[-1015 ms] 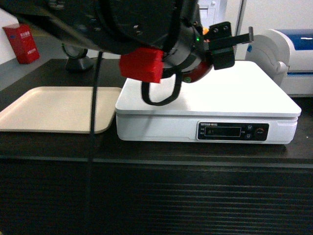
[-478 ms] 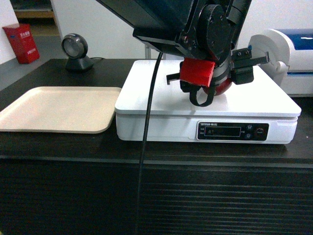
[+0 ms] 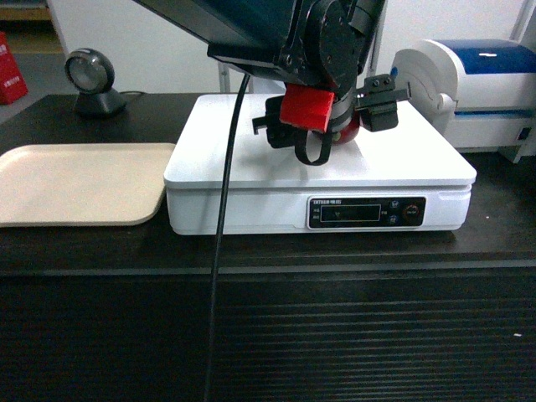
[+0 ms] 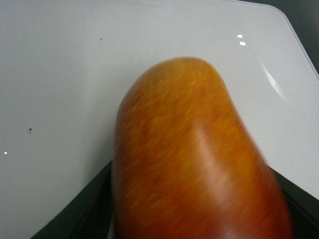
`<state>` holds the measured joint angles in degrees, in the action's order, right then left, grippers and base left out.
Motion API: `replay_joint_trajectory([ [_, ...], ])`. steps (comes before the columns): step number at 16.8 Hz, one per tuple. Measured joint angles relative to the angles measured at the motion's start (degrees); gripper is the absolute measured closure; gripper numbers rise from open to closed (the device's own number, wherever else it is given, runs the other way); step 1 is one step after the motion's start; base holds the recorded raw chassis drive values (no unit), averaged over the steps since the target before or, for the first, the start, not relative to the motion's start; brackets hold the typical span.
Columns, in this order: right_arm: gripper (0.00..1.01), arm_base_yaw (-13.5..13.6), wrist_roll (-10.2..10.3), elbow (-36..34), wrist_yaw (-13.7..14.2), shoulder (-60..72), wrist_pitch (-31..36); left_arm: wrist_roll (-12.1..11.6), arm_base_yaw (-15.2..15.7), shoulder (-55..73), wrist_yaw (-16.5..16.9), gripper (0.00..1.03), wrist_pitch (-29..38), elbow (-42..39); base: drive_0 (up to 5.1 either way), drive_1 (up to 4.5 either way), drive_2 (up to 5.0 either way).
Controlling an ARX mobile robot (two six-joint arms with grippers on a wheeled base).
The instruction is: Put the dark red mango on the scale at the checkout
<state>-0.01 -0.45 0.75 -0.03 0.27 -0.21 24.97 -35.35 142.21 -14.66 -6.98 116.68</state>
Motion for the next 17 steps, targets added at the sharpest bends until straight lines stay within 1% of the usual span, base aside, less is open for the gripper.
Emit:
replay_joint_trajectory([
  [1, 0.03, 0.0, 0.0, 0.0, 0.0, 0.0, 0.0, -0.07, 0.0, 0.07, 0.09, 0.06, 0.33, 0.0, 0.0, 0.0, 0.0],
  [2, 0.03, 0.0, 0.02, 0.0, 0.02, 0.0, 0.0, -0.44, 0.0, 0.07, 0.22, 0.03, 1.05, -0.02, 0.0, 0.0, 0.0],
  [3, 0.03, 0.0, 0.02, 0.0, 0.02, 0.0, 0.0, -0.76, 0.0, 0.04, 0.24, 0.06, 2.12, -0.33, 0.0, 0.0, 0.0],
  [4, 0.03, 0.0, 0.02, 0.0, 0.0, 0.0, 0.0, -1.49, 0.0, -0.5, 0.09, 0.05, 3.89, -1.55, 0.0, 0.0, 0.0],
  [6, 0.03, 0.0, 0.02, 0.0, 0.0, 0.0, 0.0, -3.65, -0.02, -2.91, -0.55, 0.05, 8.17, -5.55, 0.0, 0.0, 0.0],
  [7, 0.03, 0.0, 0.0, 0.0, 0.0, 0.0, 0.0, -5.84, -0.22, -5.4, -1.22, 0.05, 12.04, -8.24, 0.0, 0.0, 0.0],
  [8, 0.03, 0.0, 0.02, 0.0, 0.02, 0.0, 0.0, -8.55, -0.44, -9.64, -1.14, 0.05, 17.29, -11.82, 0.0, 0.0, 0.0],
  [9, 0.03, 0.0, 0.02, 0.0, 0.02, 0.0, 0.0, -10.78, -0.44, -13.86, 0.04, 0.05, 23.58, -15.52, 0.0, 0.0, 0.0],
  [10, 0.03, 0.0, 0.02, 0.0, 0.0, 0.0, 0.0, -12.61, -0.26, -17.55, 2.36, 0.05, 29.29, -19.19, 0.0, 0.0, 0.0],
  [11, 0.03, 0.0, 0.02, 0.0, 0.0, 0.0, 0.0, -14.36, 0.07, -21.11, 6.23, 0.05, 34.88, -23.65, 0.0, 0.0, 0.0],
  [12, 0.03, 0.0, 0.02, 0.0, 0.0, 0.0, 0.0, -16.28, 1.07, -25.2, 11.13, 0.05, 42.03, -30.56, 0.0, 0.0, 0.0],
  [13, 0.03, 0.0, 0.02, 0.0, 0.02, 0.0, 0.0, -17.25, 3.13, -30.25, 11.85, 0.05, 49.03, -40.28, 0.0, 0.0, 0.0],
  [14, 0.03, 0.0, 0.02, 0.0, 0.02, 0.0, 0.0, -17.53, 5.57, -35.71, 11.93, 0.05, 53.18, -48.74, 0.0, 0.0, 0.0],
  [16, 0.03, 0.0, 0.02, 0.0, 0.02, 0.0, 0.0, -17.18, 10.47, -48.24, 12.28, 0.05, 58.16, -61.66, 0.0, 0.0, 0.0],
  [17, 0.03, 0.0, 0.02, 0.0, 0.02, 0.0, -0.02, -16.26, 13.66, -56.15, 12.44, 0.05, 60.13, -69.37, 0.0, 0.0, 0.0],
])
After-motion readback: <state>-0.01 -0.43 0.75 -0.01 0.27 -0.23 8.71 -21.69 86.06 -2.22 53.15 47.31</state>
